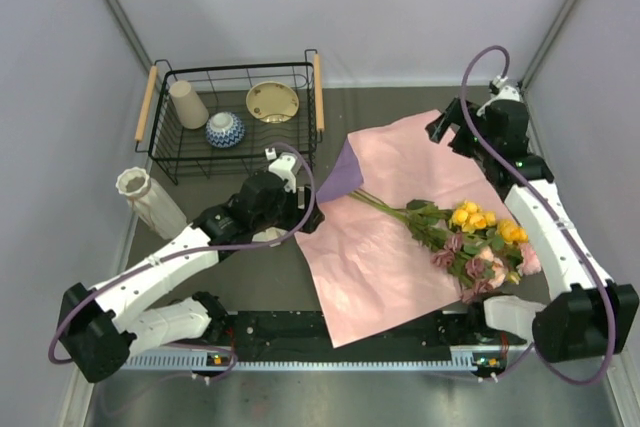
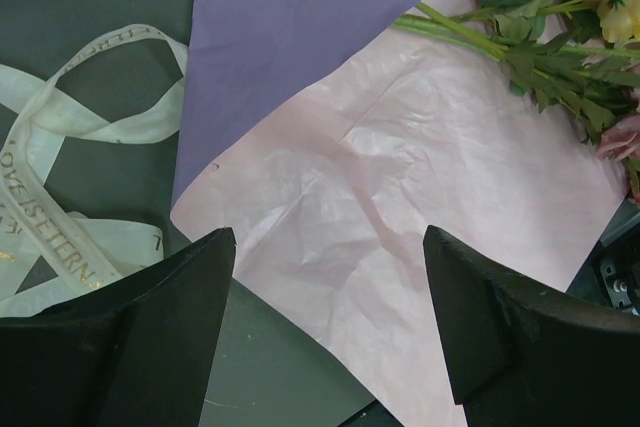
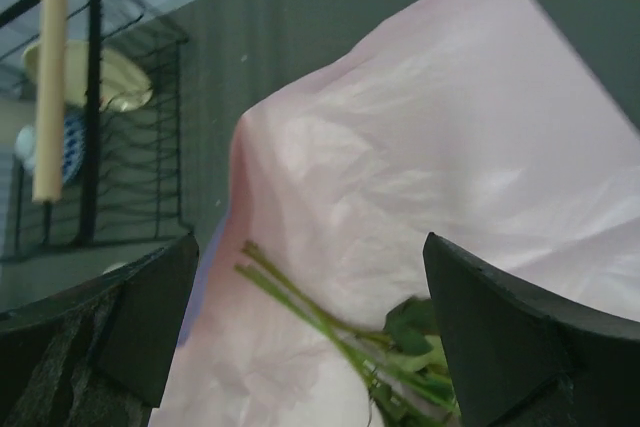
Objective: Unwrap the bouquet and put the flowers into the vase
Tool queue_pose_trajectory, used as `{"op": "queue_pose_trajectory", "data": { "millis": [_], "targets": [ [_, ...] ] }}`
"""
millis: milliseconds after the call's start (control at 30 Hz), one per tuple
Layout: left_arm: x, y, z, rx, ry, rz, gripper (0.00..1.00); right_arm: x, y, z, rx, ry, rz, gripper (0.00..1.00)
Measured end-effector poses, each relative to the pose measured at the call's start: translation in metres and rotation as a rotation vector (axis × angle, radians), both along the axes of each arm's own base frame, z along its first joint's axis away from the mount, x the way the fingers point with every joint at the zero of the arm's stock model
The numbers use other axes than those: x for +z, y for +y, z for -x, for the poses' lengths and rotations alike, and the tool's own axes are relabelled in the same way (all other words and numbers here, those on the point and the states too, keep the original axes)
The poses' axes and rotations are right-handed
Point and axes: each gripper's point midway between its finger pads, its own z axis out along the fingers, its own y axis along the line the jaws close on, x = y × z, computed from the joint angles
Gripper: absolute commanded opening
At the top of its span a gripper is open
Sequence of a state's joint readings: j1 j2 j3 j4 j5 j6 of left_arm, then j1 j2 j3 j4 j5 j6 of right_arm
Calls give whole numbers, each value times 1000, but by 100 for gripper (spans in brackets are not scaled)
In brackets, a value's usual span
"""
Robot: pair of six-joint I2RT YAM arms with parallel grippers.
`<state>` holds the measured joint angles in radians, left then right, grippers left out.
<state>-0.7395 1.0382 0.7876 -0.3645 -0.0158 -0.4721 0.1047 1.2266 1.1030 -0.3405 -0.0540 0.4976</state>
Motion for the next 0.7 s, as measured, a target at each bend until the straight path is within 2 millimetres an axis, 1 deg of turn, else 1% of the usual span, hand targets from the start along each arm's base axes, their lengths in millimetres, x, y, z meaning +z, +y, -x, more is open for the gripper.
{"op": "queue_pose_trajectory", "data": {
  "millis": [33, 67, 133, 167, 233, 333, 400, 467, 533, 700],
  "targets": [
    [1, -1, -1, 1, -3, 2, 82, 4, 9, 9, 36, -16, -11, 96],
    [2, -2, -3, 3, -7, 3, 82, 4, 23, 17, 86, -22, -25, 96],
    [4, -3, -4, 4, -12, 6, 82, -7, 57, 32, 198, 2, -51, 96],
    [5, -3, -5, 4, -14, 8, 82, -21, 78, 41, 268, 34, -67, 96],
    [5, -4, -6, 6, -19, 7, 82, -56, 118, 62, 398, 128, -89, 96],
    [5, -3, -7, 6, -20, 7, 82, -114, 158, 95, 523, 298, -82, 96],
    [5, -3, -7, 9, -20, 5, 82, -143, 175, 116, 580, 391, -79, 96],
    [6, -2, -8, 15, -25, 2, 82, -157, 184, 126, 608, 443, -81, 96],
    [7, 1, -8, 23, -29, -1, 81, -166, 191, 125, 619, 460, -94, 96],
    [16, 5, -6, 34, -53, 13, 82, -174, 197, 119, 619, 466, -102, 96]
  ]
}}
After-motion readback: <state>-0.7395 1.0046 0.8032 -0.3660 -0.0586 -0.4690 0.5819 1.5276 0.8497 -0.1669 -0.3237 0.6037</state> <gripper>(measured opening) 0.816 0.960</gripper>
